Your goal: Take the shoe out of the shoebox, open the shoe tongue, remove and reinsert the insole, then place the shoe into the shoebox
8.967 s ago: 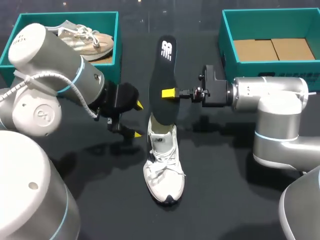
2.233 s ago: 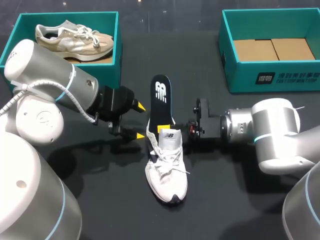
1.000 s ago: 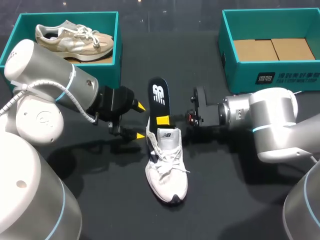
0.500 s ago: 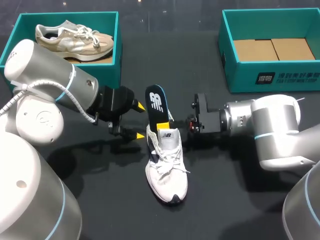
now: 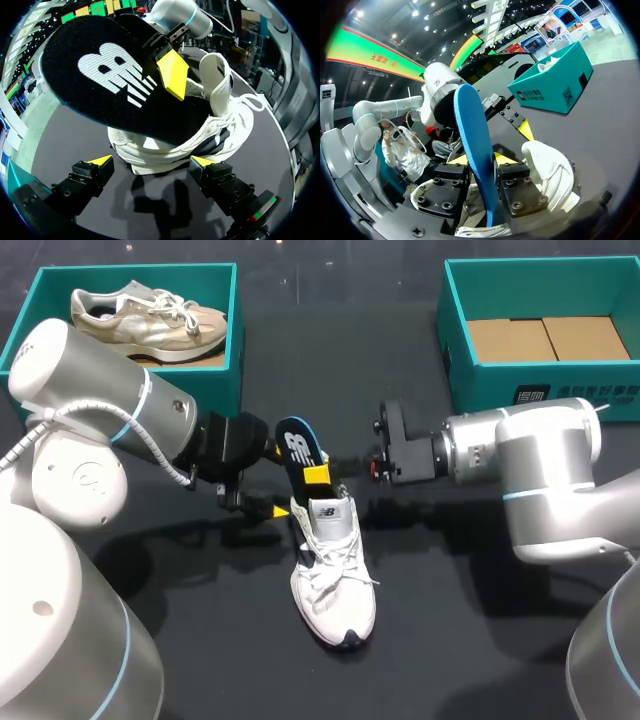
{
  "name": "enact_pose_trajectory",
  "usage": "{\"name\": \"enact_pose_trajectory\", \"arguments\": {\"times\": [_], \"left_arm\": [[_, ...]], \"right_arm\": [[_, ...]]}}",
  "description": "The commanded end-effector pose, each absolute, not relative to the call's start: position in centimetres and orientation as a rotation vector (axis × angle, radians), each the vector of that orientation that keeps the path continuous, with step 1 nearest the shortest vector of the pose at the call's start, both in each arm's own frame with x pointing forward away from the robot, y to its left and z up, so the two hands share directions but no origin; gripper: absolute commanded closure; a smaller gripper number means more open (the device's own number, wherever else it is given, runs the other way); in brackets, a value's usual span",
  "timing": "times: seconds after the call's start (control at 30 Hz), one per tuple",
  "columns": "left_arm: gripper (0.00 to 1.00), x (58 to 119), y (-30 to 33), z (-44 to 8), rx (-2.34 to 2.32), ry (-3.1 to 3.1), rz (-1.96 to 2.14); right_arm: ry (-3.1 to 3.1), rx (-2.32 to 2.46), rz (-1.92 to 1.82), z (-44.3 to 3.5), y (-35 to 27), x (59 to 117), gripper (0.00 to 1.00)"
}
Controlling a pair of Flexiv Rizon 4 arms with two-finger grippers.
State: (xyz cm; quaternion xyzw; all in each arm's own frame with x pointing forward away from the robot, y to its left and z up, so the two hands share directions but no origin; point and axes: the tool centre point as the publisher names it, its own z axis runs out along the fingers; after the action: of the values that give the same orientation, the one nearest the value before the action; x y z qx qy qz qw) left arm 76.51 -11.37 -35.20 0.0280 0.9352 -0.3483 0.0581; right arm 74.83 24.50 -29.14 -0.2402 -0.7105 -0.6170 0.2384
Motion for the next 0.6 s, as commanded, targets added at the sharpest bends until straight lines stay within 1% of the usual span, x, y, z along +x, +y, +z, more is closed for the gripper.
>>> {"name": "enact_pose_trajectory", "arguments": {"times": [0.03,0.07,0.1,0.27,0.6], "left_arm": [[0.0,76.5,-11.4,-35.2,0.086,2.833,-1.056],[0.0,76.5,-11.4,-35.2,0.086,2.833,-1.056],[0.0,76.5,-11.4,-35.2,0.086,2.833,-1.056],[0.0,76.5,-11.4,-35.2,0.086,2.833,-1.056],[0.0,76.5,-11.4,-35.2,0.086,2.833,-1.056]], "right_arm": [[-1.943,-0.646,-1.664,-28.9,24.6,76.0,0.81],[-1.937,-0.649,-1.66,-28.9,24.7,76.2,0.84],[-1.928,-0.653,-1.656,-29.0,24.6,76.5,1.0],[-1.878,-0.681,-1.648,-30.9,23.0,76.8,1.0],[-1.805,-0.757,-1.649,-33.1,22.2,73.6,1.0]]}}
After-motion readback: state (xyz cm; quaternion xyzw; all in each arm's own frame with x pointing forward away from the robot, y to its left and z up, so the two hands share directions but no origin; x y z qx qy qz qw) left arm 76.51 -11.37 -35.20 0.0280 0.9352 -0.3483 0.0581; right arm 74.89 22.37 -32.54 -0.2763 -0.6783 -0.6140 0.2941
